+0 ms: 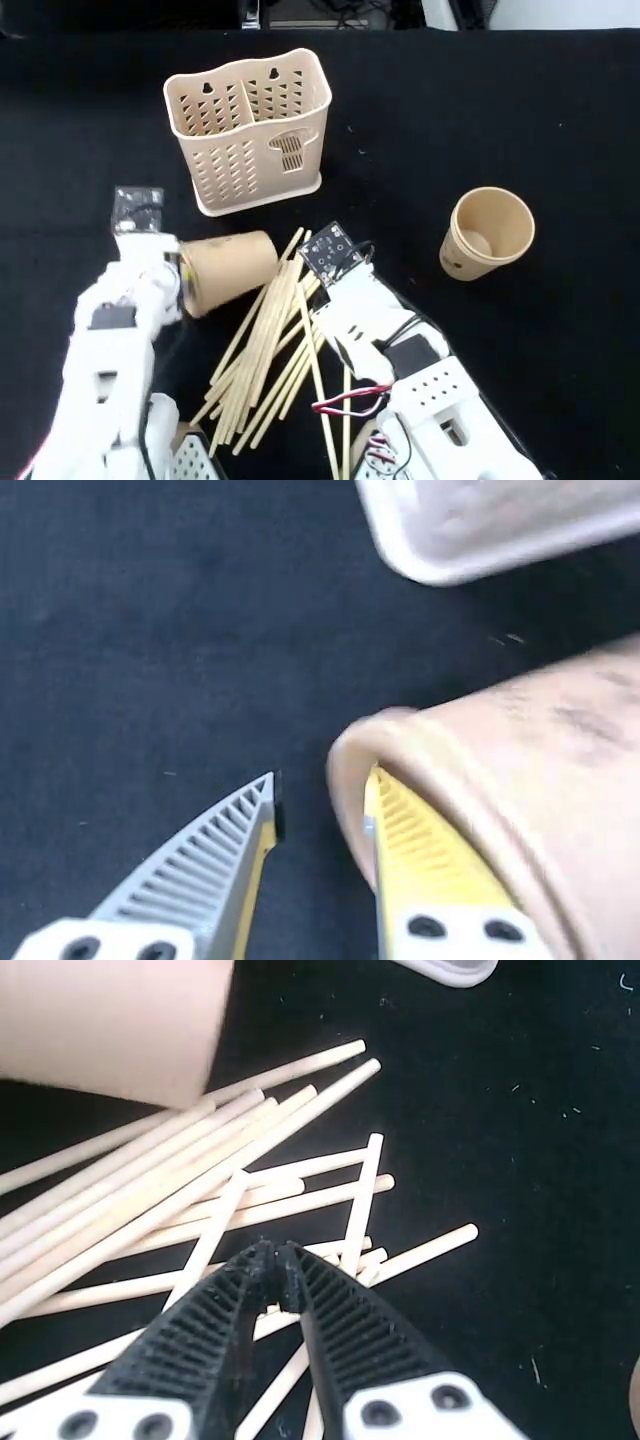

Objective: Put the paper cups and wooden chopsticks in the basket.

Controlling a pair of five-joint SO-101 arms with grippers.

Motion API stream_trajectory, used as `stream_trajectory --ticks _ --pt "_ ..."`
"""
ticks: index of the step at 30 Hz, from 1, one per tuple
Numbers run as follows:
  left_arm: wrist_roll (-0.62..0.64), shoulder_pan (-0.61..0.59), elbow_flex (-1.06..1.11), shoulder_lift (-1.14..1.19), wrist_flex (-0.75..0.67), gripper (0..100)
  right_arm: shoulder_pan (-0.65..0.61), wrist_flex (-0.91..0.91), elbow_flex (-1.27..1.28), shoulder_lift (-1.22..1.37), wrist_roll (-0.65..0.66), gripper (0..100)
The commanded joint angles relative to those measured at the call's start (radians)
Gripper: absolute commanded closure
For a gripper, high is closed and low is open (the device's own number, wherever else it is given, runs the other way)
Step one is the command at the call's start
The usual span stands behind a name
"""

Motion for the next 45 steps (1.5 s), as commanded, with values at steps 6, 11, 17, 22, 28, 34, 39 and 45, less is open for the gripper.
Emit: stream_trajectory --ticks 6,11,17,22,28,34,39,45 --pt "-0.009 0.073 -0.127 -0.519 0.453 84 -0.009 -0.021 -0.005 -0.013 -0.009 98.4" --pt "-0.011 0.105 -0.087 -0.62 0.517 84 -0.008 -0.021 -0.005 -0.013 -0.006 98.4" --pt "-0.011 0.13 -0.03 -0.623 0.479 84 -0.008 -0.021 -0.005 -0.013 -0.005 98.4" --pt "-0.009 0.217 -0.027 -0.623 0.485 84 -0.008 -0.021 -0.005 -0.013 -0.005 98.4" --pt "-0.002 0.237 -0.035 -0.624 0.505 84 -0.008 -0.021 -0.005 -0.013 -0.005 98.4" --pt "0.249 0.145 -0.076 -0.631 0.531 72 -0.008 -0.021 -0.005 -0.013 -0.005 98.4" --pt "0.318 0.065 -0.061 -0.628 0.529 70 -0.009 -0.02 -0.005 -0.013 -0.006 98.4" --pt "0.299 -0.145 -0.039 -0.623 0.497 70 -0.006 -0.014 -0.021 -0.013 -0.005 98.0"
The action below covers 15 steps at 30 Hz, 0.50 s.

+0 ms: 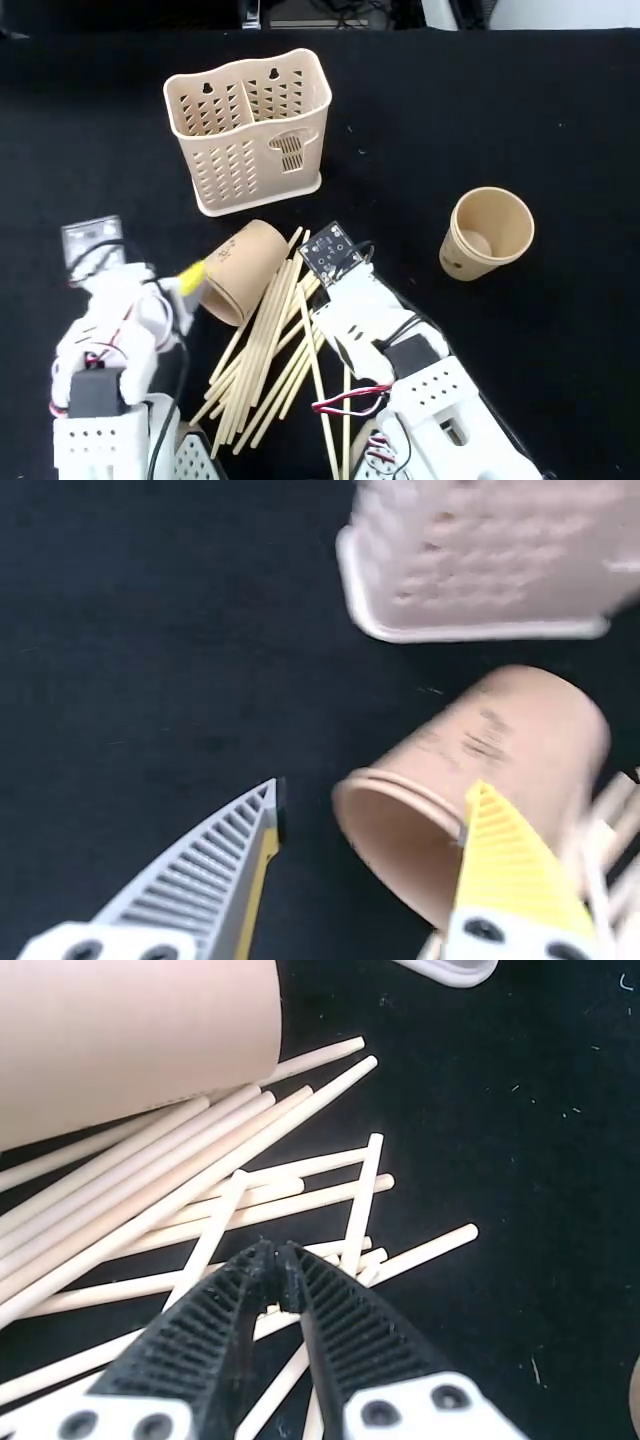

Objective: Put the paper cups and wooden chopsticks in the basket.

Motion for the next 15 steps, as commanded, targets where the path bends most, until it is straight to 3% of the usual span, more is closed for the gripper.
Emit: stream_trajectory --ticks 1,8,15 --pt "-0.008 -0.113 0.012 0.003 -0.063 70 -0.009 -0.014 -0.027 -0.013 -0.005 98.0" --pt "-0.11 -0.087 0.326 0.005 -0.485 70 -0.009 -0.014 -0.016 -0.013 -0.005 98.0" --pt "-0.198 0.041 0.283 -0.003 -0.344 73 -0.011 -0.014 -0.018 -0.013 -0.005 98.0"
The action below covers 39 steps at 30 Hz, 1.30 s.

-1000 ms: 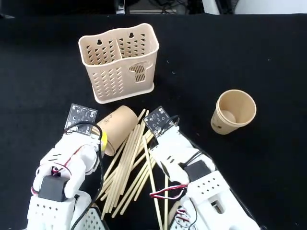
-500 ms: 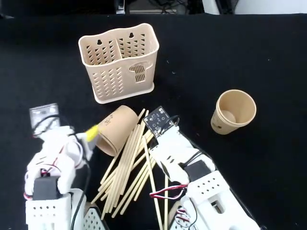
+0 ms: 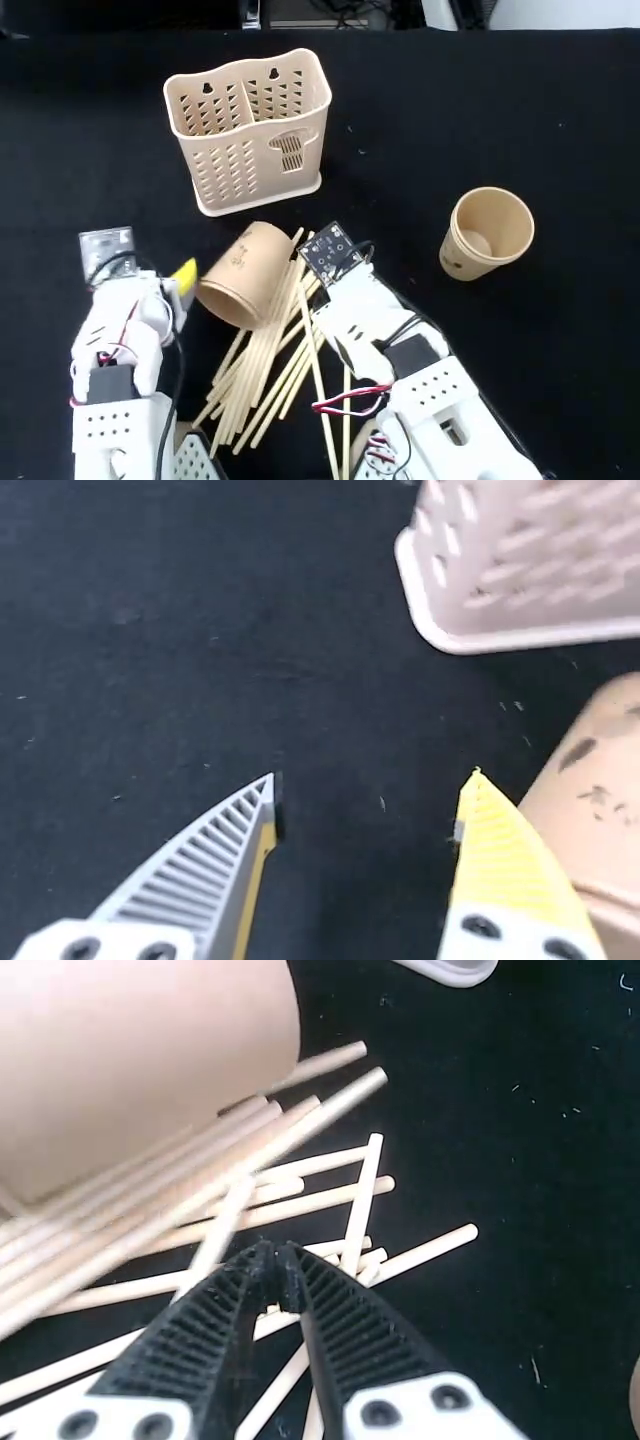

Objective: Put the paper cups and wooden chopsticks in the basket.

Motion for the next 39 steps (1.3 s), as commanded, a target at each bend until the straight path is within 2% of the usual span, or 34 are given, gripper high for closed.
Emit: stream_trajectory --ticks 1,6,11,19,24,29,35,39 --pt "-0.011 0.068 -0.07 -0.003 0.069 73 -0.011 -0.014 -0.019 -0.013 -0.005 98.0" --pt "-0.011 0.219 -0.139 -0.003 0.169 74 -0.011 -0.005 -0.036 -0.013 -0.003 97.1" --pt "-0.009 0.323 -0.153 -0.002 0.193 74 -0.014 0.226 -0.194 -0.015 -0.002 88.3" --pt "-0.009 0.331 -0.15 0.0 0.193 74 -0.172 0.259 -0.191 -0.015 -0.002 87.6" --pt "-0.009 0.331 -0.15 0.003 0.193 74 -0.14 0.316 -0.246 -0.033 0.0 87.4" --pt "-0.009 0.334 -0.148 0.003 0.193 74 -0.12 0.479 -0.286 -0.246 0.018 87.4" --pt "-0.009 0.335 -0.148 0.003 0.193 74 -0.144 0.485 -0.14 -0.522 0.018 87.1" --pt "0.006 0.334 -0.148 0.003 0.193 74 -0.212 0.488 -0.107 -0.596 0.011 77.7"
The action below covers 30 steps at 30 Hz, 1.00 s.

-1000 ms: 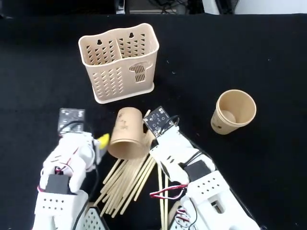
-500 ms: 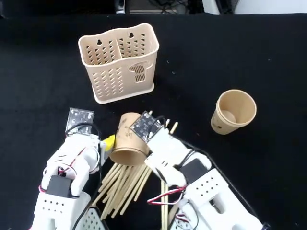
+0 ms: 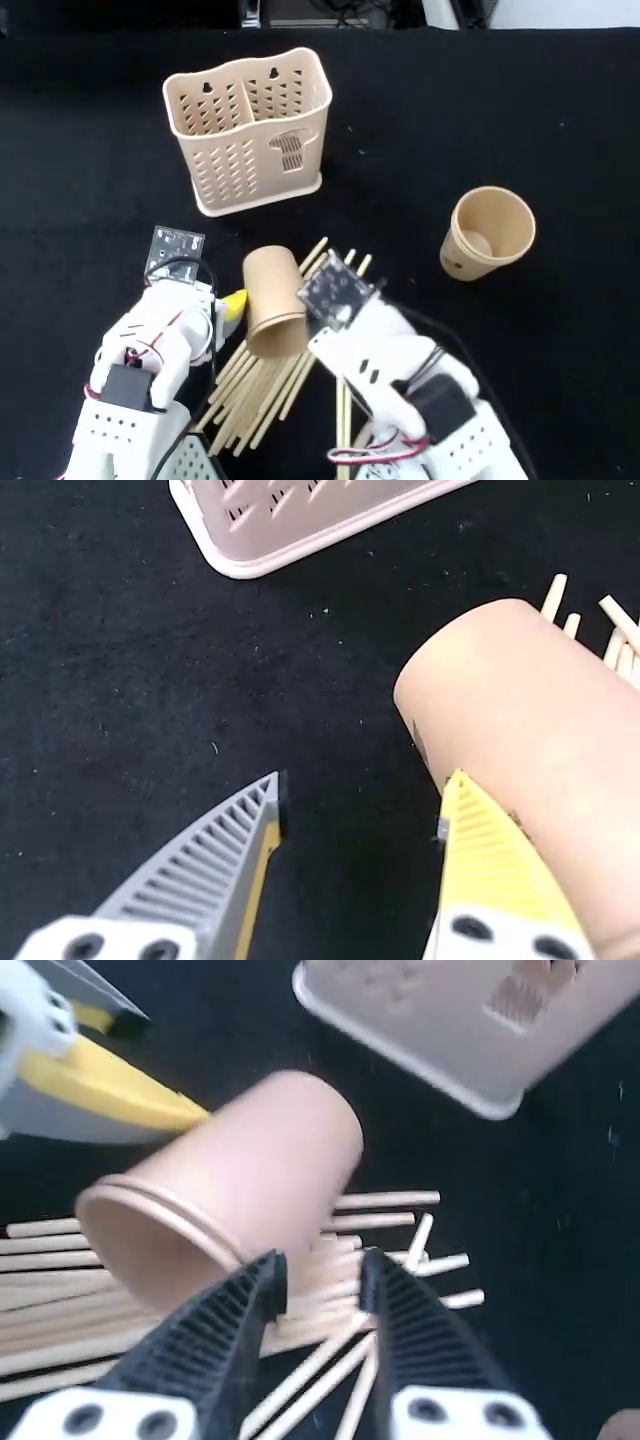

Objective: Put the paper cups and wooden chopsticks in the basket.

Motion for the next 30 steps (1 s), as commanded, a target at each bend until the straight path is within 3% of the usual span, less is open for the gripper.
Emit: stream_trajectory --ticks 1,15,21,26,30 --pt "0.028 0.005 -0.041 0.003 0.002 74 -0.055 0.002 0.007 -0.042 0.002 75.3" --pt "0.04 0.008 -0.041 0.003 0.0 74 -0.051 -0.037 0.085 -0.051 0.008 79.3" --pt "0.04 0.01 0.002 -0.003 -0.008 74 0.08 0.063 -0.074 -0.053 0.002 79.3" --pt "0.041 0.01 0.03 0.003 -0.081 74 -0.087 0.049 -0.047 -0.053 0.003 78.8" --pt "0.095 0.01 0.016 0.003 -0.086 74 -0.224 0.035 -0.036 -0.044 -0.008 71.2"
